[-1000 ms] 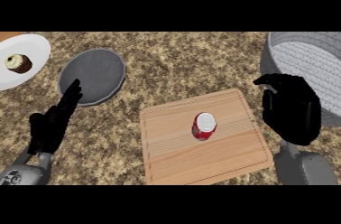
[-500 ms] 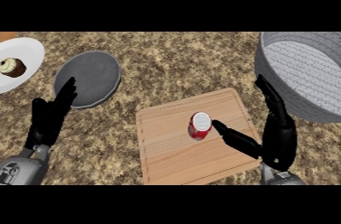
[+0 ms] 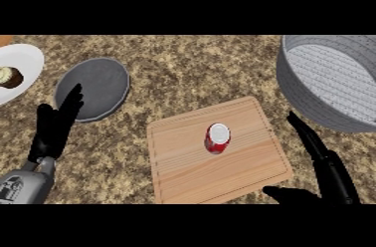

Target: Pick the can from the cutting board and place it in the basket

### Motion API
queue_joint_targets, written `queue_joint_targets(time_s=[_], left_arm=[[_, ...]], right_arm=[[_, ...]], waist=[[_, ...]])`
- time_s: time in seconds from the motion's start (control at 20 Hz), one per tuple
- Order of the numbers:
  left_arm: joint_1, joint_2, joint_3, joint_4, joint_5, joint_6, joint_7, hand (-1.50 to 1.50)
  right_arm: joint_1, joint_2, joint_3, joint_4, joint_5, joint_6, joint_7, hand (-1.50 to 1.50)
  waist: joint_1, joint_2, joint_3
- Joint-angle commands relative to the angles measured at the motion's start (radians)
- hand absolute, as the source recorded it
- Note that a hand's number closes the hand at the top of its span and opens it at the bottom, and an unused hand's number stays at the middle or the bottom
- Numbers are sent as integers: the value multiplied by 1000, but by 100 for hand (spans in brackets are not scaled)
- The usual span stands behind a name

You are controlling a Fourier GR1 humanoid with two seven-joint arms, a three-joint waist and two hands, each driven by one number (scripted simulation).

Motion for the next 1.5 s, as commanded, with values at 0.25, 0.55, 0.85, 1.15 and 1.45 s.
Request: queue_joint_targets(time_s=[0.25,0.55,0.85,1.15,1.45], left_arm=[[-25,-59,-34,12,-36,10,4,0],[-61,-68,-4,5,-61,-29,41,0],[-4,-83,21,-38,-75,-44,39,0],[-48,-123,54,41,-113,-67,18,0],[-47,-135,105,-8,-138,-120,52,0]], right_arm=[[36,-122,102,-519,33,293,599,-150],[-15,-27,161,-634,142,323,813,-150],[-21,13,128,-505,207,263,734,-150],[-105,77,131,-397,233,273,723,-150],[-53,157,135,-287,257,247,594,-150]], waist=[[38,10,9],[50,12,12],[55,11,13],[56,13,13],[55,13,13]])
